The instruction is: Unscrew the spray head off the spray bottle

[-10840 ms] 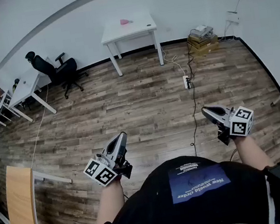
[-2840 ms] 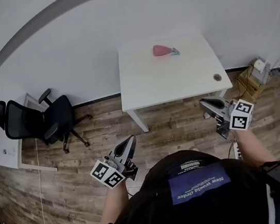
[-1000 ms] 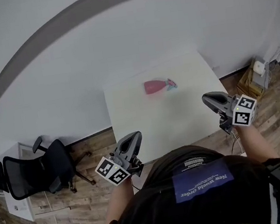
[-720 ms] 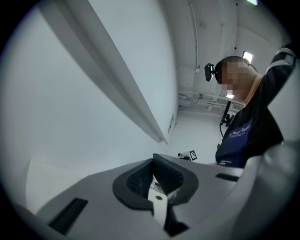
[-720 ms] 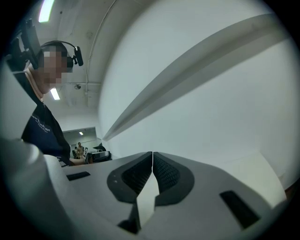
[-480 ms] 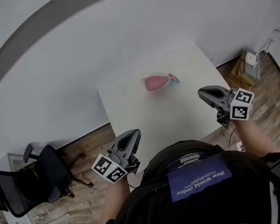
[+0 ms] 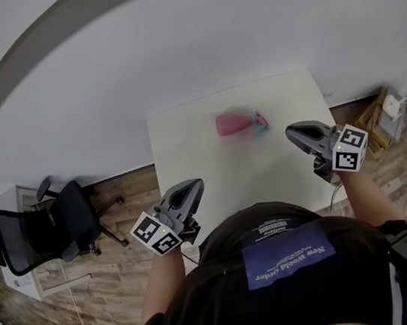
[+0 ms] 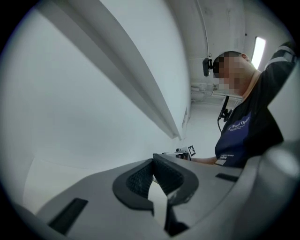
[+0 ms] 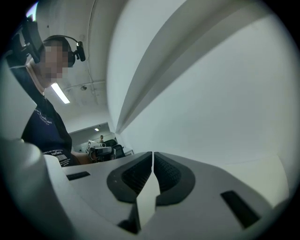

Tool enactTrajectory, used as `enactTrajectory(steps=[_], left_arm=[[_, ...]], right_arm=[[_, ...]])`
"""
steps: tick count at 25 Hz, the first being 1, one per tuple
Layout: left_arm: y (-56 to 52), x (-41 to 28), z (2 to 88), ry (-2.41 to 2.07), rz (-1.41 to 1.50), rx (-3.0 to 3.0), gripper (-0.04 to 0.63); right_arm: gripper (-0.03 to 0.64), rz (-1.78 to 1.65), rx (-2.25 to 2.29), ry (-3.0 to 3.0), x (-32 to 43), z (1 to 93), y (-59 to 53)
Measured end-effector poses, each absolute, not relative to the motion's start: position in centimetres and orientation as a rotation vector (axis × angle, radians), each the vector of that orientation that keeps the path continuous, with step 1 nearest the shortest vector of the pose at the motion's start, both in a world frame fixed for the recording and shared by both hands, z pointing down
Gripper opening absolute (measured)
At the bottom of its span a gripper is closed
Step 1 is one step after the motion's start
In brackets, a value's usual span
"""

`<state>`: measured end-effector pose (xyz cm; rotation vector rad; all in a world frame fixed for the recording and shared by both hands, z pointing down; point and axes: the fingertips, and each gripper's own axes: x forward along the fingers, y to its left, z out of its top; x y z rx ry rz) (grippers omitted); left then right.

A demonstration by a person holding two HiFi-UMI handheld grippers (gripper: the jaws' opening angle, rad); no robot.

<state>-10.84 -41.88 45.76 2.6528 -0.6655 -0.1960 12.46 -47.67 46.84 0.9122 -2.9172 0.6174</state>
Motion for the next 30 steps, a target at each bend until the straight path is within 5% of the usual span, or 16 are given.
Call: enactTrajectory(steps=[9, 22, 30], left_arm=[[-42.9, -4.5, 49.6, -0.676, -0.018, 2.575, 0.003], [-49.6, -6.2, 55.9, -0.389, 0.120, 2.676, 0.008], [-54.7, -3.4, 61.0, -0.297, 0.354, 2.771, 0.278]], right_arm=[[-0.002, 0.675, 0.669, -3.003, 15.8, 49.6, -50.7], [-0.002, 0.702, 0.873, -2.925, 14.0, 51.1, -50.1], [-0.002, 0.710, 0.886, -2.915, 15.0, 51.6, -52.7]])
